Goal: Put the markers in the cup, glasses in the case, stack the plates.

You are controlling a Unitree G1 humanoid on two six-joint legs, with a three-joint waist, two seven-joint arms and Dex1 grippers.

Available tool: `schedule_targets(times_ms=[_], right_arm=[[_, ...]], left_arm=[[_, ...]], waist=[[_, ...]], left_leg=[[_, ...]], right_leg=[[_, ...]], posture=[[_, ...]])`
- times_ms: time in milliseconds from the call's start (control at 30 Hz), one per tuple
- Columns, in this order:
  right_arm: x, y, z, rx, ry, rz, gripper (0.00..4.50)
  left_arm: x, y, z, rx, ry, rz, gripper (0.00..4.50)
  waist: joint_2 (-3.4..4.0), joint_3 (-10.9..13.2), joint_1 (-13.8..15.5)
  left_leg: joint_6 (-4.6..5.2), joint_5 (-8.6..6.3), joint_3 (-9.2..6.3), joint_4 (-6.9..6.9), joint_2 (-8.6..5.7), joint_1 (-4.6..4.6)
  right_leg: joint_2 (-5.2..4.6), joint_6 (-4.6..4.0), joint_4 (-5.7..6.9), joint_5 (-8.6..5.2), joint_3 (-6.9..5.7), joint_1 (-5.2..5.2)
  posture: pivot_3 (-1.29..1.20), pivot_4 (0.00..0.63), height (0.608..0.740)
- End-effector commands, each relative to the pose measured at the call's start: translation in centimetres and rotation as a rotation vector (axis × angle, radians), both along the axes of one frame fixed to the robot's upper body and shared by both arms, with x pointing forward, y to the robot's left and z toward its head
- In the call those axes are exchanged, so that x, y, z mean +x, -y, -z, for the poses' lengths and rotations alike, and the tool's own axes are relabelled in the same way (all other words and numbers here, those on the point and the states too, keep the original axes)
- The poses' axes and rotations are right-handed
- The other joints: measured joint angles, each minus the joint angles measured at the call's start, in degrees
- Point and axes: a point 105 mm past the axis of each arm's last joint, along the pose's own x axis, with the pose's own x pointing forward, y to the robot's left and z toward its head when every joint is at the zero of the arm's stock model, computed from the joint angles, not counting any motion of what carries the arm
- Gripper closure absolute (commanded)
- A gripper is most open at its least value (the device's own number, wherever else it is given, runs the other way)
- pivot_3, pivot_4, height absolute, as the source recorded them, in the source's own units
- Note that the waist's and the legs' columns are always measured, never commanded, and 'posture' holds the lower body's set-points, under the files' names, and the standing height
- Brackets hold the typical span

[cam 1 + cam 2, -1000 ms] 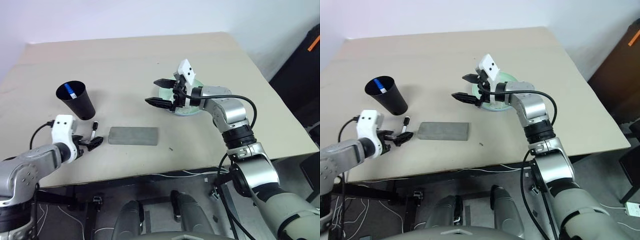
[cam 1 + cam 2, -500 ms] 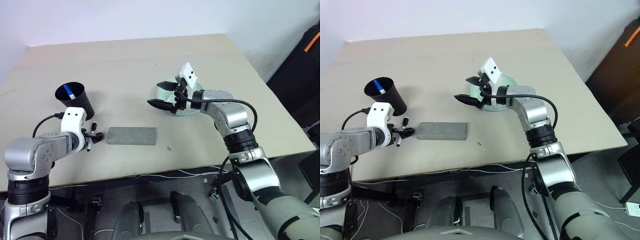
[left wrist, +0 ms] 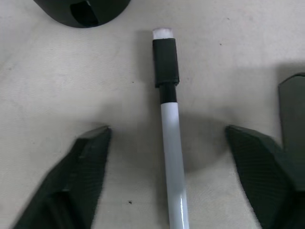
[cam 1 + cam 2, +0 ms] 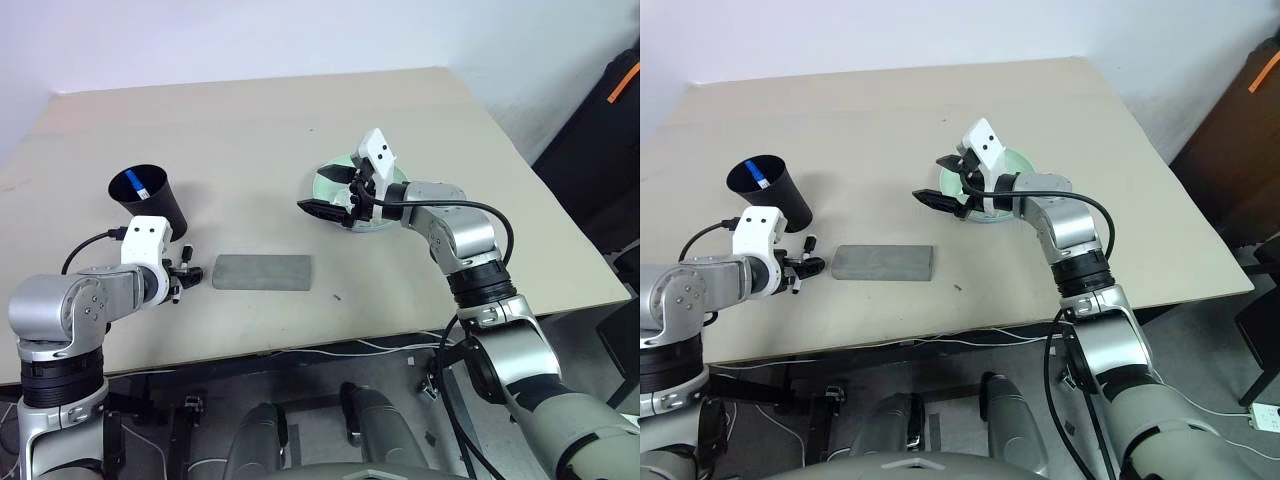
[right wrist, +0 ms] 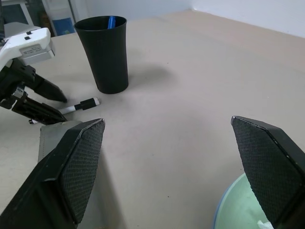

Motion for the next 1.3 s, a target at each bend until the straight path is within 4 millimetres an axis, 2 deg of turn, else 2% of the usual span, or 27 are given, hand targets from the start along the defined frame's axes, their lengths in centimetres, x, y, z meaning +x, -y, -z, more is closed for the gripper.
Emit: schedule_targets(times_ms=[33, 267, 300, 467, 567, 667, 767, 900, 1000, 1133, 1300], right_arm=[[0.0, -0.4, -1.8, 0.019, 0.061, -0.016, 0.0], [0.1, -0.4, -1.9, 0.016, 0.06, -0.019, 0.0], [0.1, -0.4, -1.9, 0.015, 0.06, -0.019, 0.0], [0.2, -0.4, -2.0, 0.012, 0.061, -0.023, 0.0], [0.3, -0.4, -2.1, 0.011, 0.062, -0.023, 0.0], [0.3, -0.4, -2.2, 0.009, 0.063, -0.024, 0.0], [0.3, -0.5, -2.2, 0.009, 0.065, -0.03, 0.0], [0.2, -0.4, -2.2, 0.008, 0.062, -0.033, 0.0], [-0.2, -0.4, -2.3, 0.009, 0.046, -0.059, 0.0], [-0.9, -0.1, -2.7, 0.027, 0.05, -0.104, 0.0], [-3.5, 0.2, -3.3, 0.082, 0.021, -0.242, 0.0]], left_arm=[[-0.2, -1.2, -0.1, 0.021, -0.015, -0.06, 1.87], [-0.5, -1.4, 0.1, 0.025, -0.023, -0.056, 4.3], [-0.5, -1.4, 0.1, 0.025, -0.021, -0.057, 4.48], [-0.4, -1.2, -0.3, 0.016, -0.002, -0.044, 4.48], [0.0, -0.2, -1.4, -0.034, 0.046, 0.0, 4.48], [-0.3, 1.9, -2.7, -0.107, 0.081, 0.163, 4.48], [-0.4, 2.3, -4.1, -0.11, 0.159, 0.253, 4.48], [0.7, 2.2, -6.8, -0.077, 0.36, 0.321, 4.48], [0.9, 3.8, -10.2, -0.195, 0.627, 0.472, 4.48], [1.1, 3.9, -12.3, -0.171, 0.831, 0.509, 4.48], [1.0, 3.7, -15.8, -0.237, 1.139, 0.509, 4.48]], waist=[[0.0, 0.0, 0.0], [0.0, 0.0, 0.0], [0.0, 0.0, 0.0], [0.0, 0.0, 0.0], [0.0, 0.0, 0.0], [0.0, 0.0, 0.1], [-0.01, 0.0, 0.1], [-0.01, 0.0, 0.1], [-0.01, 0.0, 0.2], [0.0, 0.0, 0.3], [-0.01, 0.0, 0.6]], left_leg=[[0.0, 0.0, -0.01, 0.0, 0.0, 0.0], [0.0, 0.0, -0.03, 0.0, 0.0, 0.0], [0.0, 0.0, -0.03, 0.0, 0.0, -0.01], [0.0, 0.0, -0.03, 0.0, 0.01, -0.03], [0.0, 0.0, -0.03, 0.0, 0.01, -0.04], [0.0, 0.0, -0.04, 0.01, 0.01, -0.11], [0.0, 0.0, -0.04, 0.02, 0.01, -0.24], [0.0, 0.0, -0.04, -0.01, 0.01, -0.27], [0.0, 0.0, -0.02, 0.0, 0.02, -0.31], [0.0, 0.0, 0.01, 0.01, 0.01, -0.35], [0.0, 0.0, 0.02, 0.0, 0.01, -0.36]], right_leg=[[0.0, -0.01, 0.0, 0.01, 0.0, 0.0], [0.02, -0.03, 0.0, 0.02, 0.0, 0.0], [0.02, -0.03, 0.0, 0.02, 0.0, 0.0], [0.02, -0.04, 0.0, 0.02, 0.0, -0.02], [0.02, -0.04, -0.01, 0.02, 0.0, -0.02], [0.02, -0.04, -0.04, 0.02, -0.01, -0.06], [0.02, -0.05, -0.08, 0.04, -0.01, -0.14], [0.02, -0.14, -0.16, 0.08, -0.01, -0.15], [0.0, -0.16, -0.21, 0.1, -0.01, -0.15], [-0.01, -0.29, -0.3, 0.18, -0.03, -0.15], [0.0, -0.27, -0.34, 0.18, -0.03, -0.13]], posture=[[0.0, 0.15, 0.733], [0.0, 0.15, 0.733], [0.0, 0.15, 0.733], [0.0, 0.15, 0.733], [0.0, 0.15, 0.733], [0.0, 0.15, 0.733], [0.0, 0.15, 0.733], [0.0, 0.15, 0.733], [0.0, 0.15, 0.733], [0.0, 0.15, 0.733], [0.0, 0.15, 0.733]])
